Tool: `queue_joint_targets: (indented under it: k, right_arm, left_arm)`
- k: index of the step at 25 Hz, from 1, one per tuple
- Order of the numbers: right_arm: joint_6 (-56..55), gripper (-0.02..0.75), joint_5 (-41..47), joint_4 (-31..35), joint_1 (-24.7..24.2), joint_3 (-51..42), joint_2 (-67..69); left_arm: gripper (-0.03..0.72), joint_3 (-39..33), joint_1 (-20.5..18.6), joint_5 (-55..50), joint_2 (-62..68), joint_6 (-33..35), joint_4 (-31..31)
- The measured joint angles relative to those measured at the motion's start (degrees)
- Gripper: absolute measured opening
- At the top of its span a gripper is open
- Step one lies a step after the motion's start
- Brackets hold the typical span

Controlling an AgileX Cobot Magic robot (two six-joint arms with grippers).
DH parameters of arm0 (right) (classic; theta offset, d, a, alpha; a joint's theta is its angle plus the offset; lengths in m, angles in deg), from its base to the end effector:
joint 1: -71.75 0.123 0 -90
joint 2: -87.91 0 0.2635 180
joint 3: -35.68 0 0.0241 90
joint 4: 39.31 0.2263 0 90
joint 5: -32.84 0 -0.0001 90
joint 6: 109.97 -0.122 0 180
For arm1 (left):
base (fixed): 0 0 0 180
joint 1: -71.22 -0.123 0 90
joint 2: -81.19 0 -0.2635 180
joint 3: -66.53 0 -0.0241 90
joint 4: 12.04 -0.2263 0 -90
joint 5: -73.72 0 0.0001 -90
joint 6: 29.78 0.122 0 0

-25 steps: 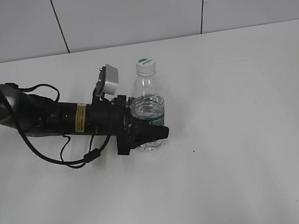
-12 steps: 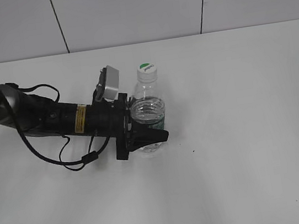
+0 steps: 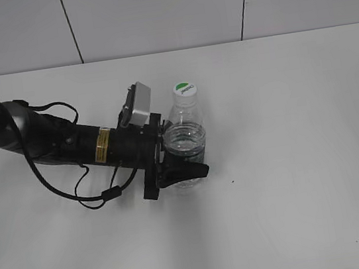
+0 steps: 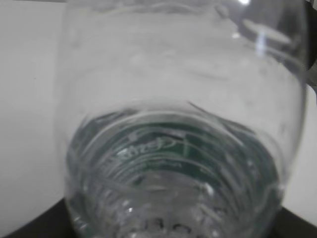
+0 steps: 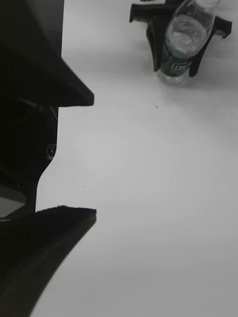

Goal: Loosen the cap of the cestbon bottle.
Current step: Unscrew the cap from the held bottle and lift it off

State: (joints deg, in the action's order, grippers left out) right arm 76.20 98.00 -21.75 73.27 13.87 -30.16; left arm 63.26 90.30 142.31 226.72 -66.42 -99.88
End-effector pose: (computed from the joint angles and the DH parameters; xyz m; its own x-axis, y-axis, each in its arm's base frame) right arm 0.1598 0.0377 0.3048 -0.8502 0.0010 -0.5264 -0.1504 0.9578 0.2447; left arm 0.3238 -0.2321 0.0551 -0.0370 0.2987 -0.9536 0.9946 -0.0817 -0.0641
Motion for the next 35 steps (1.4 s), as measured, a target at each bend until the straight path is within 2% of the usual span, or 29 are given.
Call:
queue_joint_targets:
  k: [5,13,24,31,35]
  right_arm:
    - [-1.08,0.484,-2.62,4.56,1.41,4.33,9.64]
    - [-9.09,0.484,-8.23,5.70,14.60,10.57,23.49]
    - [-17.45,0.484,-9.01,5.81,26.97,27.10,42.05]
    - [-18.43,0.484,-6.83,5.45,30.61,34.88,51.22]
    - [-20.73,0.484,-4.73,1.79,31.82,37.57,53.95]
  left_arm:
    - [0.405,0.00,0.71,0.06,0.00,0.42,-0.18]
    - [0.405,0.00,0.71,0.22,0.00,0.53,-0.31]
    - [0.405,0.00,0.71,0.22,0.00,0.53,-0.40]
    - [0.405,0.00,0.71,0.22,0.00,0.53,-0.40]
    - [0.405,0.00,0.71,0.23,0.00,0.53,-0.40]
